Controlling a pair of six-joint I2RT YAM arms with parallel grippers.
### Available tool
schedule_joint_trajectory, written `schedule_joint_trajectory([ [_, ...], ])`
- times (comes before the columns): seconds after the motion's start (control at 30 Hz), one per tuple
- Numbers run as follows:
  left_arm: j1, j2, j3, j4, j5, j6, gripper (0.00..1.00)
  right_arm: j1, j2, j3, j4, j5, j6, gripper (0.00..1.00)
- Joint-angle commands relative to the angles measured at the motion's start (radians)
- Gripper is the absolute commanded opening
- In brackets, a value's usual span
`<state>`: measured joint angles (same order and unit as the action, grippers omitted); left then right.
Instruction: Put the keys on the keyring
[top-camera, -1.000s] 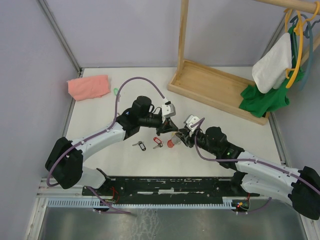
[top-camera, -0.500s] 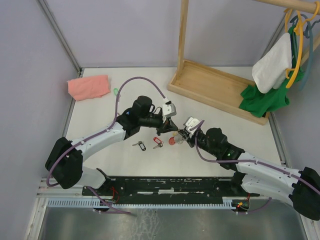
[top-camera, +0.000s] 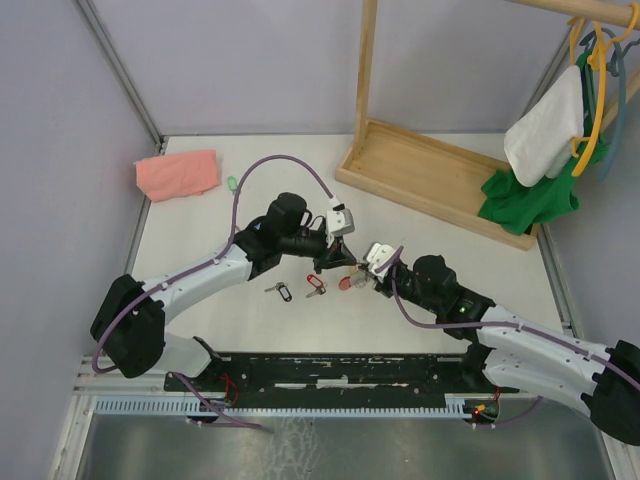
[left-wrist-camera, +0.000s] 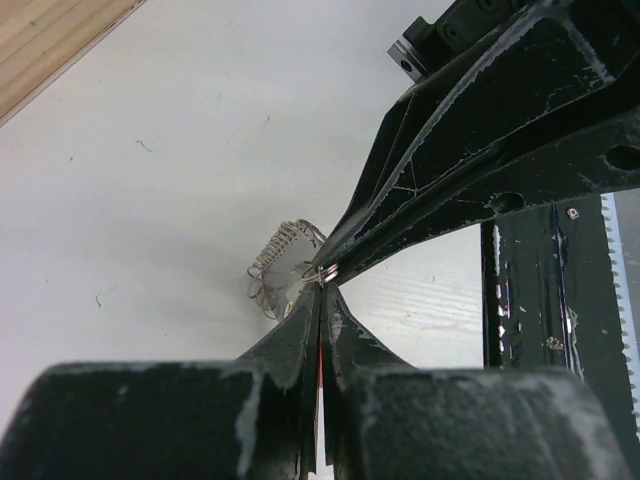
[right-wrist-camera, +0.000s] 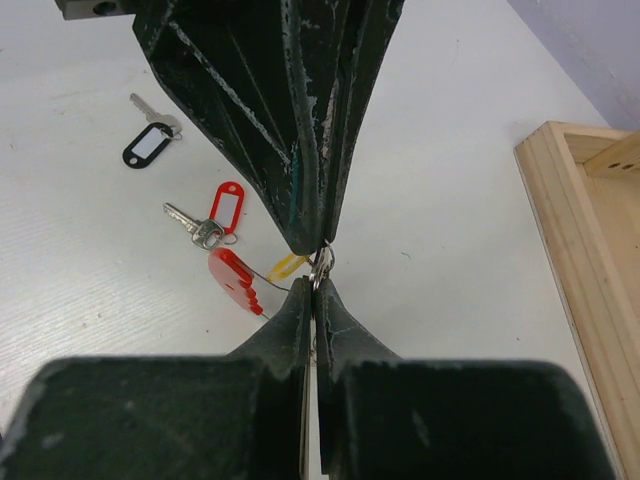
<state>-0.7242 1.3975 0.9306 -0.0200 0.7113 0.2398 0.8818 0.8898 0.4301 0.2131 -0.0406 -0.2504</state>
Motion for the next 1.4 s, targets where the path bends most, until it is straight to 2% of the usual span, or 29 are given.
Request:
schedule_joint_trajectory([
  [0.0,0.020,-0.022,0.028,-0.013,-0.044,0.016,0.03,-0.001,-0.026,0.056,-0.119,-0.060,-0.051,0.01],
  [0.13,0.020,-0.025,0.026,-0.005,-0.010,0.015,0.03,-0.001,-0.010,0.070,-0.155,-0.115,-0.096,0.12],
  [0.33,0.021,-0.040,0.011,0.011,0.024,0.023,0.03,-0.001,0.025,0.073,-0.115,-0.098,-0.135,0.21],
  [0.5,0.019,-0.045,0.006,0.022,0.049,0.020,0.03,-0.001,0.046,0.071,-0.077,-0.083,-0.143,0.23],
  [0.63,0.021,-0.047,0.003,0.022,0.048,0.020,0.03,-0.003,0.044,0.062,-0.059,-0.046,-0.144,0.20],
  [0.83,0.020,-0.047,0.002,0.011,0.028,0.025,0.03,-0.003,0.002,0.039,-0.030,-0.012,-0.142,0.01],
  [0.97,0.022,-0.032,0.003,0.002,-0.008,0.021,0.03,-0.005,-0.027,0.014,0.021,-0.030,-0.135,0.01],
  [1.2,0.055,0.026,0.011,0.008,-0.046,-0.019,0.03,-0.026,-0.046,-0.050,0.217,-0.126,-0.098,0.01],
  [1.37,0.055,0.074,0.022,0.025,-0.013,-0.028,0.03,-0.040,-0.018,-0.055,0.305,-0.168,-0.086,0.01],
])
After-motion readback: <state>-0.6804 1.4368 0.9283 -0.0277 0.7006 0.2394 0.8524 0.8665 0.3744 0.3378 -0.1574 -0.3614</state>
